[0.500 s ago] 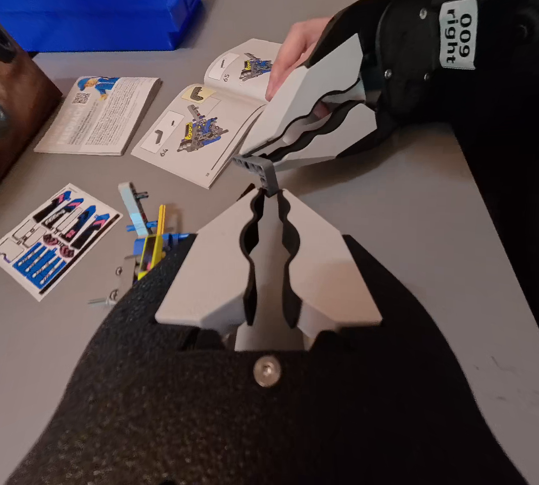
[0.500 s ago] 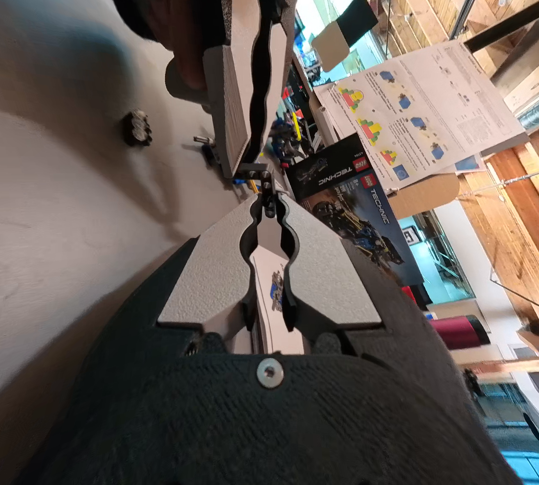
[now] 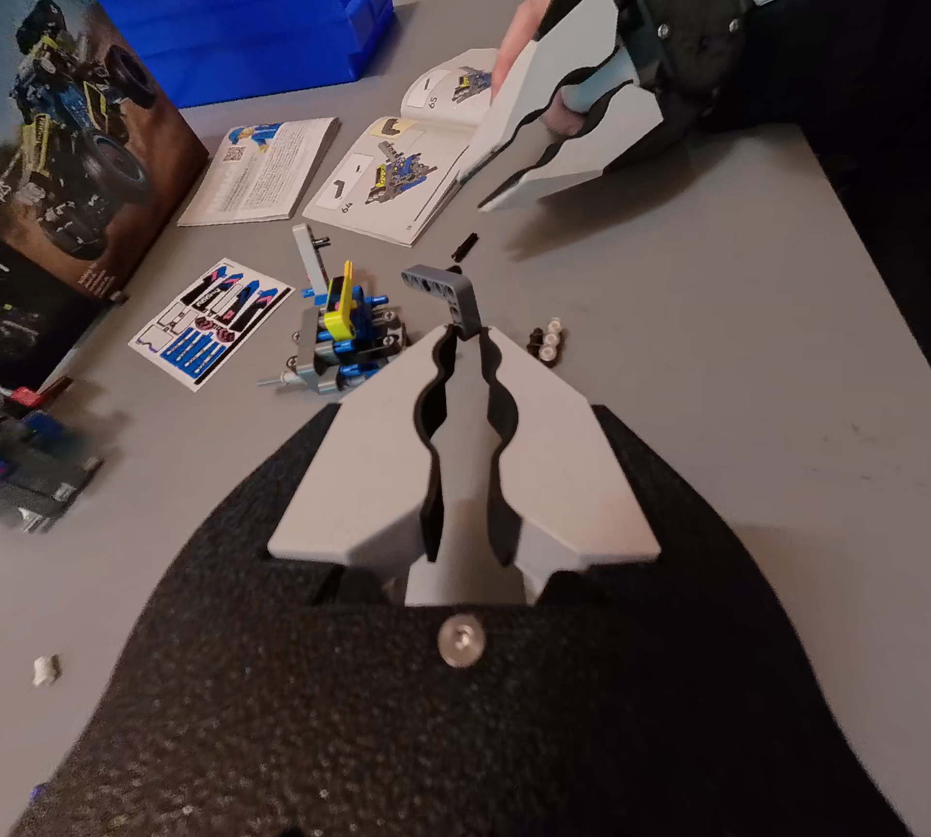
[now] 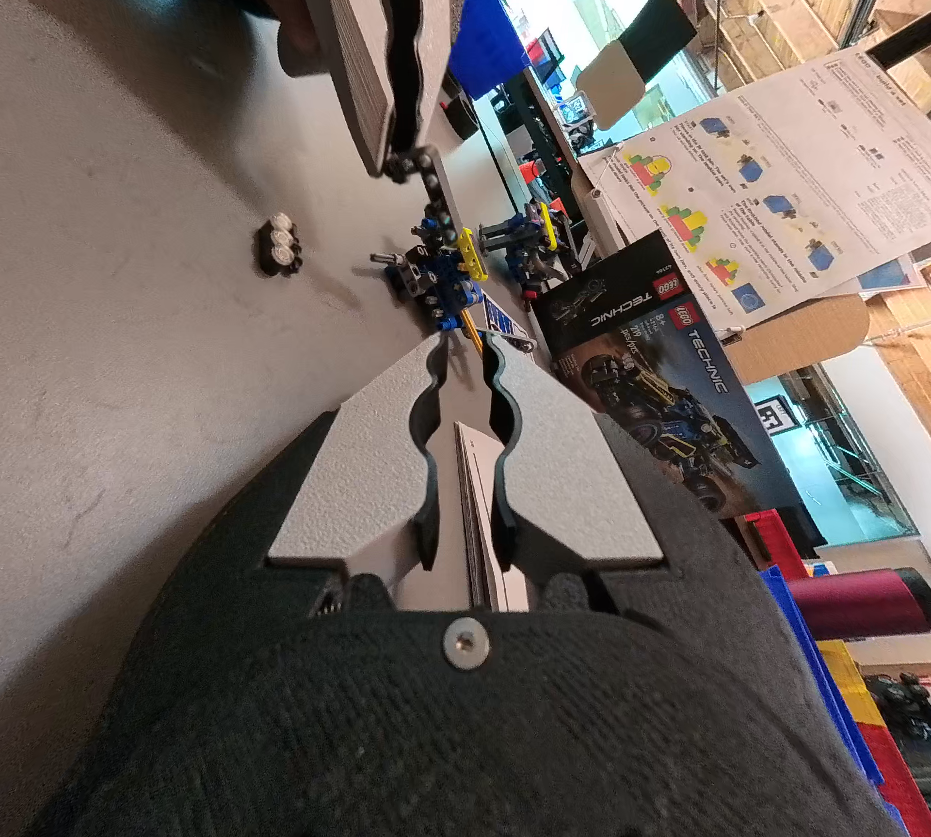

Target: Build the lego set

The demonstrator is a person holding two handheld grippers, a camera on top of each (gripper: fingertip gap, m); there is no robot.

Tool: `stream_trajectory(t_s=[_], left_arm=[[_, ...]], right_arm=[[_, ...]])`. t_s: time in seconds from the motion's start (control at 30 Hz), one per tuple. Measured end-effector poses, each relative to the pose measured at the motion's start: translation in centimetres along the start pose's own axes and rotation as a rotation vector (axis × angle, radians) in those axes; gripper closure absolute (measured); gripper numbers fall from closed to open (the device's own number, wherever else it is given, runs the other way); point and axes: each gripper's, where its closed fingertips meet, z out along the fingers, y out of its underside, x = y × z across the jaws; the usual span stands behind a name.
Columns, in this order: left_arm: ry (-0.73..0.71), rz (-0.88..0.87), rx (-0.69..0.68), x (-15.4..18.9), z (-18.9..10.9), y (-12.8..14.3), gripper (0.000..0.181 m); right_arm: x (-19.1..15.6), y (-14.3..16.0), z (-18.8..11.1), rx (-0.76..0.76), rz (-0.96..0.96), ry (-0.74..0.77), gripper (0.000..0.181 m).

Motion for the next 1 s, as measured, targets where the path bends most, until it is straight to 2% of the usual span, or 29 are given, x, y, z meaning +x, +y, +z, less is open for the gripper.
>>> stream_trajectory(t_s=[0.17,0.33,0.4,0.53,0.7,0.8,0.87,0.97,1.0], left_arm=[[0.049,-0.057,0.125,-0.2,-1.5,-1.3,0.175],[0.096,-0.073,0.152,0.2,-1.8,-1.6,0.175],[0.115,-0.076,0.168,0.5,-1.7,-2.0,0.175],[0.164,-0.028,0.169,1.6,-1.6,-2.1,0.175],[0.263,0.025,0.135,3.3,-1.5,-1.7,0.175],[0.357,0.002,0.143,4.0,-1.7,-2.0,0.175],[0.393,-0.003,0.134,3.8,-2.0,-2.2,0.175],[0.425,-0.015,0.125,2.5,-2.9,-2.7,0.175],[0.434,-0.028,0.134,1.8,-3.3,-2.9,0.175]], right_arm=[[0.7,-0.2,-0.3,0.008,0.045,0.031,0.173],[0.6,-0.7,-0.2,0.042,0.095,-0.004,0.174],[0.1,-1.4,0.0,0.072,0.166,-0.081,0.17],[-2.1,-4.6,-0.2,0.165,0.45,-0.412,0.151],[-0.4,-6.4,0.2,0.298,0.65,-0.515,0.144],[0.6,-7.5,1.0,0.398,0.581,-0.547,0.146],[0.3,-8.4,1.7,0.39,0.563,-0.638,0.143],[0.3,-10.9,2.2,0.428,0.529,-0.718,0.138],[0.3,-11.5,2.1,0.455,0.489,-0.728,0.141]])
